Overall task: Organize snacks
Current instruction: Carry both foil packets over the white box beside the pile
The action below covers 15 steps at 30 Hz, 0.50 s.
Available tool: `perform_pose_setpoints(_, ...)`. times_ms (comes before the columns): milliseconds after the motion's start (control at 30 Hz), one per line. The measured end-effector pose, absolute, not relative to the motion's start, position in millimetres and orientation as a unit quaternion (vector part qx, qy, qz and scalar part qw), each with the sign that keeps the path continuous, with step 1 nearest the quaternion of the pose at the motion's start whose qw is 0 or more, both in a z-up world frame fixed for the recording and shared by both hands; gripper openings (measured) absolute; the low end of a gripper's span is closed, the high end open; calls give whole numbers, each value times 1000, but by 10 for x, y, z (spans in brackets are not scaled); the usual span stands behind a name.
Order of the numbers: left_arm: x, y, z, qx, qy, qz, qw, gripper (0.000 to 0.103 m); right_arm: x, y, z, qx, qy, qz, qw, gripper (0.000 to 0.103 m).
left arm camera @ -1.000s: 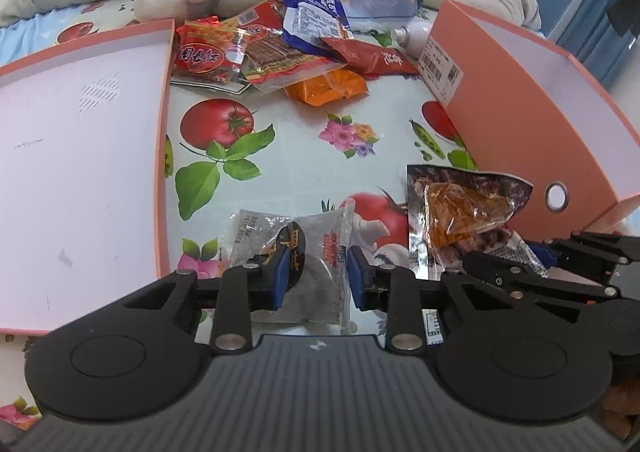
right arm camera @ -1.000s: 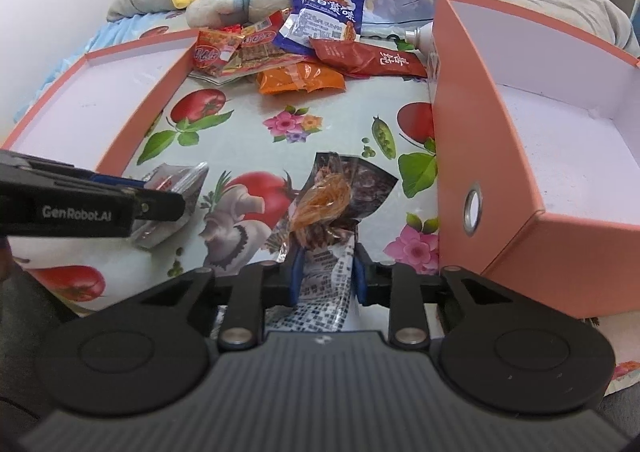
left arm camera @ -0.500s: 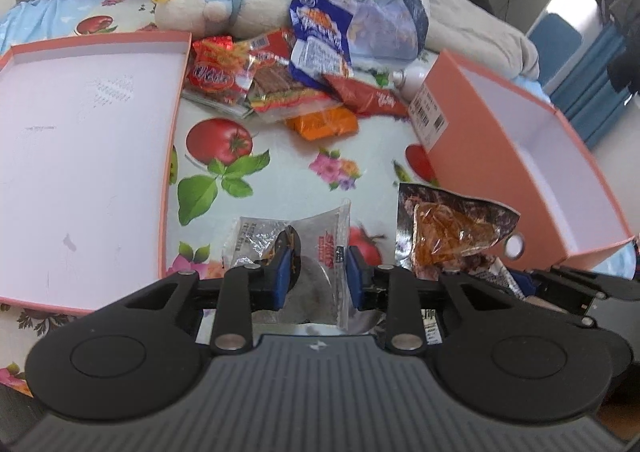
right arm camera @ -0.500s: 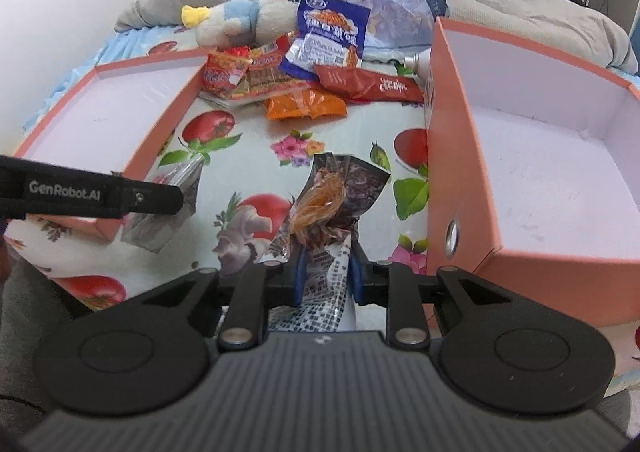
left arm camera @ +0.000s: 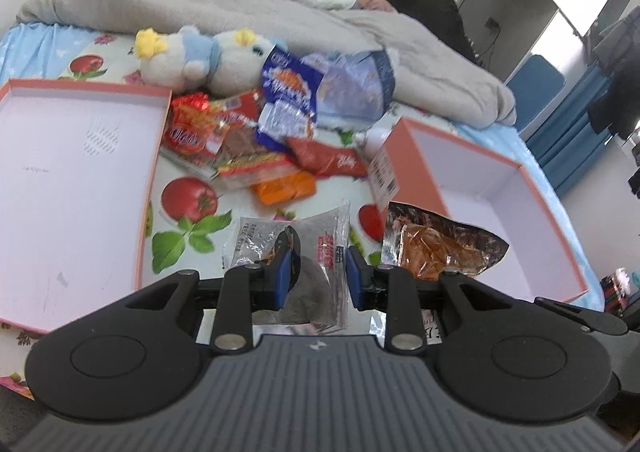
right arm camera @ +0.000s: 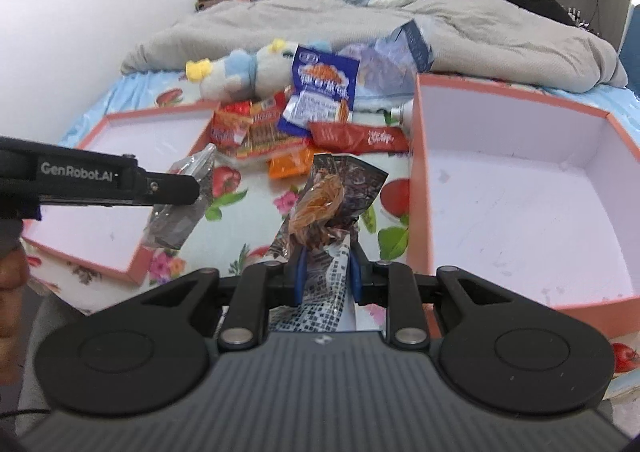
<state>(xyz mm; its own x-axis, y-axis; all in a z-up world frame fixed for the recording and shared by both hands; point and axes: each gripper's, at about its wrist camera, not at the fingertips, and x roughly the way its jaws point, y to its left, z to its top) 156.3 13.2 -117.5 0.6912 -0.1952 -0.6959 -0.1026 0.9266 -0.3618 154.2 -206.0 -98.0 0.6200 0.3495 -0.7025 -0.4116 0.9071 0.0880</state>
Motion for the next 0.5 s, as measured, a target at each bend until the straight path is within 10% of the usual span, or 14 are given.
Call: perform_pose_setpoints(500,1870,-346,-294,-180,324,-68,926,33,1820,-2497,-227,-22,314,191,930,25)
